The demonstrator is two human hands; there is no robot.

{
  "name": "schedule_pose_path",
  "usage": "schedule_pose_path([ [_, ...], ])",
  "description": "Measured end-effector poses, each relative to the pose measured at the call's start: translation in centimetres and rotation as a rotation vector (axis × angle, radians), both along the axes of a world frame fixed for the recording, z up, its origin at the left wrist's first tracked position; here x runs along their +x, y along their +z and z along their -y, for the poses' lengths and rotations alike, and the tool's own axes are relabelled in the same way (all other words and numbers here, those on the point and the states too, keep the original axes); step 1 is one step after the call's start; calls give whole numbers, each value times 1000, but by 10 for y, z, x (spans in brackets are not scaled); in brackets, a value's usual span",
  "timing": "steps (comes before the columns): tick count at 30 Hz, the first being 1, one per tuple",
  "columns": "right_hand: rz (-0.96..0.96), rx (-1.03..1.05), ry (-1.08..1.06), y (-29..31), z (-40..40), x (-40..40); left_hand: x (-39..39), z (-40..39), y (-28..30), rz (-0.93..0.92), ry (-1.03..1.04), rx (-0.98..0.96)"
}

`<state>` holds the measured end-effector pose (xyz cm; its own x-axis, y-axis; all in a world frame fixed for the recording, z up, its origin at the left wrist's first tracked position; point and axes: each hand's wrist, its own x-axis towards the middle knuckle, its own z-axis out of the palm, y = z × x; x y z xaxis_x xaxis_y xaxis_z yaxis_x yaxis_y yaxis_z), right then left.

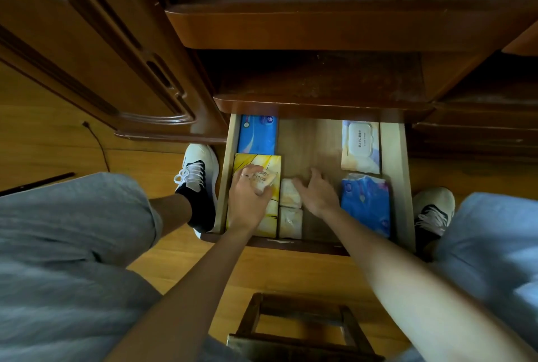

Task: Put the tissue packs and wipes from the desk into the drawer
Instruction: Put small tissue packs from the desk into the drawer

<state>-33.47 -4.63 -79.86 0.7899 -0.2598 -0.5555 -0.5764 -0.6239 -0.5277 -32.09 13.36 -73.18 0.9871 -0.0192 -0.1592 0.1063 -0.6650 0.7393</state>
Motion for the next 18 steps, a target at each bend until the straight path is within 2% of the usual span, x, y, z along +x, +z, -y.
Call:
schedule_pose_path([
  [2, 81, -8, -55, 3, 5, -2, 0, 2, 0, -4, -12, 0],
  [4, 122, -6, -15, 3, 10, -2, -1, 5, -1, -6, -29, 9],
  [8, 65, 178, 76, 2, 9, -3, -1, 9, -3, -25, -55, 31],
  [11, 84, 102, 13, 7, 7, -6, 0, 11, -6, -38, -92, 28],
  [13, 165, 50, -52, 15, 8, -4, 1, 15, -6, -52, -85, 21],
  [14, 204, 126, -85, 20, 9, 0, 2, 17, -6, -51, -84, 13],
  [16, 207, 421, -117, 33, 10, 10, 4, 24, -6, -37, -101, -19],
  [18, 170, 566, -93, 39, 11, 20, 4, 31, -5, -23, -138, -62],
])
